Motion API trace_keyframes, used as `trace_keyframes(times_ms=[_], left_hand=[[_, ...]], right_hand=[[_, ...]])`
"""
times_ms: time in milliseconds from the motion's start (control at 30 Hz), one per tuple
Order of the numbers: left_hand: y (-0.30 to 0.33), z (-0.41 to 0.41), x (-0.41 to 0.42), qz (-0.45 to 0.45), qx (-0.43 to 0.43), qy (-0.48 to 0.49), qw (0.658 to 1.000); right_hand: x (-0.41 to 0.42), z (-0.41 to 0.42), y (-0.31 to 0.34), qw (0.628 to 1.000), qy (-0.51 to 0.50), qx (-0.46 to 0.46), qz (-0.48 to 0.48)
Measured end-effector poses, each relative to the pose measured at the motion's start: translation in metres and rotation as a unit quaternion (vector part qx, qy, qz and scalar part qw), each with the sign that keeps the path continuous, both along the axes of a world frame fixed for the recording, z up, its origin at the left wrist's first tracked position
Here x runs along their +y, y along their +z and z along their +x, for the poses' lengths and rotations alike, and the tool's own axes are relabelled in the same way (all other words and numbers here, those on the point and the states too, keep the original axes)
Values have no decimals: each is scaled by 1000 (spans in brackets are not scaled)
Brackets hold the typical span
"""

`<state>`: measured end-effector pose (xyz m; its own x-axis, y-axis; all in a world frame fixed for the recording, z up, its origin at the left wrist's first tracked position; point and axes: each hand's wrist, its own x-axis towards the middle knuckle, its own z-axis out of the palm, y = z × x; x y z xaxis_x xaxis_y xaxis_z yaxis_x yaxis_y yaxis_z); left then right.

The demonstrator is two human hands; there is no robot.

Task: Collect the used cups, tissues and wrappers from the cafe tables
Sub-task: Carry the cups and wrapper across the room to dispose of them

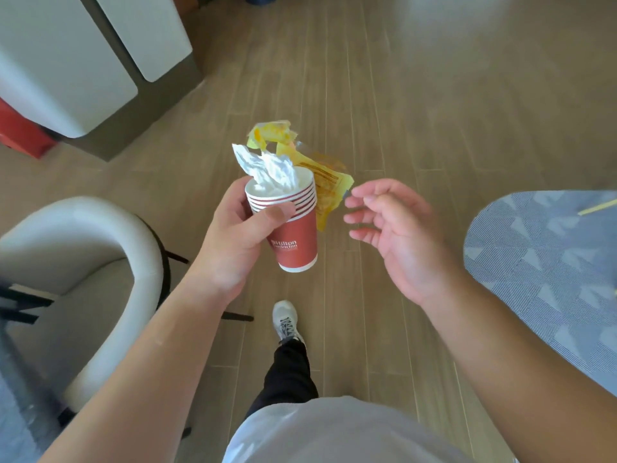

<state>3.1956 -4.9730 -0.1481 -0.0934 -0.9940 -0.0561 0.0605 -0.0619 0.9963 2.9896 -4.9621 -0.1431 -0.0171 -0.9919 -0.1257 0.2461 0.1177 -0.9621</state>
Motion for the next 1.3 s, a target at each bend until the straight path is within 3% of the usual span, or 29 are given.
trace_keyframes(times_ms=[267,667,967,1300], left_hand=[[-23,45,-177,11,28,-20,999],[7,130,-388,-20,39,-14,999],[-3,155,-518,-10,25,4,1000],[13,165,-726,-6,-22,15,1000]], right_hand=[[-167,48,-4,999,-32,30,14],[-368,124,25,999,-42,33,-11],[-509,149,8,1000,-18,21,-8],[-734,156,7,1000,-14,-23,9]])
